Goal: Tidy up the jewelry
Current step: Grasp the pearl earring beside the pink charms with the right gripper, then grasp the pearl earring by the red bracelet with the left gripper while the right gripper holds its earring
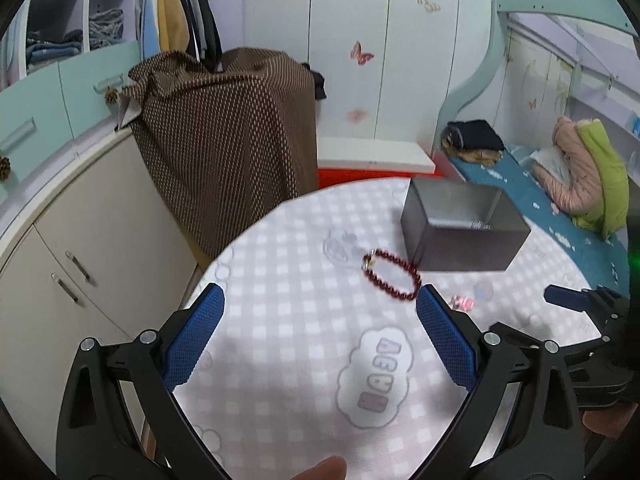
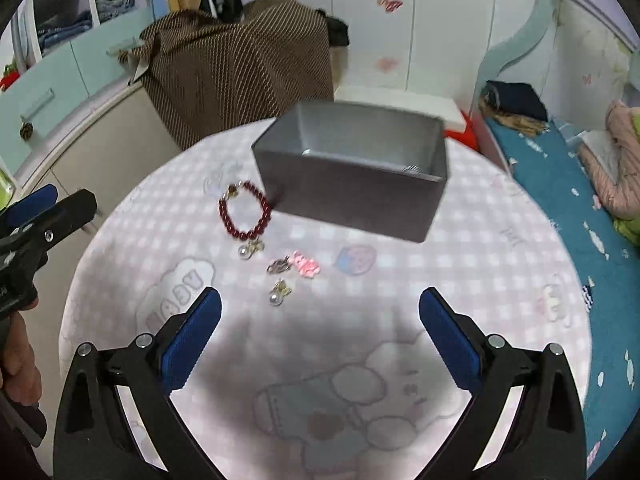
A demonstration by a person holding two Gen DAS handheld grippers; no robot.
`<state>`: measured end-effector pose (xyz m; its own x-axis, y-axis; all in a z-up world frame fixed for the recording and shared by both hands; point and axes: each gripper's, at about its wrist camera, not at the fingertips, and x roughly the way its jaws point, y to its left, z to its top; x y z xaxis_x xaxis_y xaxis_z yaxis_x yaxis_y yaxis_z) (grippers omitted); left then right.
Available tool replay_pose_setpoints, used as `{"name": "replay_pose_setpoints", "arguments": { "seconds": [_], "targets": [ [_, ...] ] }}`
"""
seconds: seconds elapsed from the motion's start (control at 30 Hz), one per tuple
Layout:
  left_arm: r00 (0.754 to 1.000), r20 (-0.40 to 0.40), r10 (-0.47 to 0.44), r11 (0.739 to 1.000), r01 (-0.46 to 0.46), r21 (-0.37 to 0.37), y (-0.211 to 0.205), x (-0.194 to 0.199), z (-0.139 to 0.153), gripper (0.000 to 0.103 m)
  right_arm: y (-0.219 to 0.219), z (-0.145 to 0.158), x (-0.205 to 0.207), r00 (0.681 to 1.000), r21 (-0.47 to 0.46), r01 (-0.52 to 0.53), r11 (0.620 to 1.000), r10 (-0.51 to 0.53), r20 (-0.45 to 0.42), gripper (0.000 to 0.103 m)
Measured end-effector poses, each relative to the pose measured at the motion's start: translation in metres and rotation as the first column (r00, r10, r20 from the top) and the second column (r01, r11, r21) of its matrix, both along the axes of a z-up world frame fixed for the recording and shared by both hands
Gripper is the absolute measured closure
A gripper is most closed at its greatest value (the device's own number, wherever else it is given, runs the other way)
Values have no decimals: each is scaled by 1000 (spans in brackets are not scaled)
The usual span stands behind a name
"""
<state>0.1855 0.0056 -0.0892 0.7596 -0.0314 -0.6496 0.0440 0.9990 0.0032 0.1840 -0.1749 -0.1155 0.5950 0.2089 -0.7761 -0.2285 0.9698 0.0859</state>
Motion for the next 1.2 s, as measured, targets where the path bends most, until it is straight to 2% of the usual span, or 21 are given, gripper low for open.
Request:
{"name": "replay_pose_setpoints", "arguments": {
  "seconds": [0.07, 0.13, 0.23, 0.37, 0.4, 0.53, 0.57, 0.8, 0.93, 1.2],
  "targets": [
    [1000, -15, 2, 1000, -2, 2, 1, 2, -6, 6, 3, -6, 2, 1000, 5, -14, 1000, 14, -18, 20],
    [1000, -28, 6, 1000, -6, 1, 2, 4, -12, 6, 8, -11, 7, 999, 7, -30, 1000, 30, -38, 37],
    [999, -44, 6, 1000, -6, 2, 2, 8, -18, 6, 13, -19, 12, 997, 12, -51, 999, 51, -62, 50],
    [998, -56, 2, 1000, -2, 8, 1, 13, -23, 6, 20, -26, 15, 995, 13, -75, 997, 76, -68, 63],
    [998, -59, 1, 1000, -1, 8, 0, 14, -24, 6, 23, -28, 15, 994, 9, -84, 996, 84, -64, 69],
    [998, -69, -8, 1000, 8, 11, -4, 19, -29, 6, 31, -31, 13, 995, -59, -102, 993, 100, -27, 91],
    [997, -72, -13, 1000, 14, 10, -6, 21, -30, 6, 31, -31, 13, 995, -60, -103, 993, 101, -25, 93],
    [991, -104, -80, 997, 81, 9, -29, 37, -42, 6, 18, -32, 11, 996, -31, -88, 996, 87, -26, 93],
    [983, -142, -117, 993, 120, 13, -44, 48, -55, 6, 1, -29, 12, 998, 18, -60, 998, 61, -35, 93],
    [964, -214, -156, 986, 166, 27, -69, 69, -84, 7, -18, -27, 13, 999, 44, -37, 998, 38, -36, 93]
  ]
}}
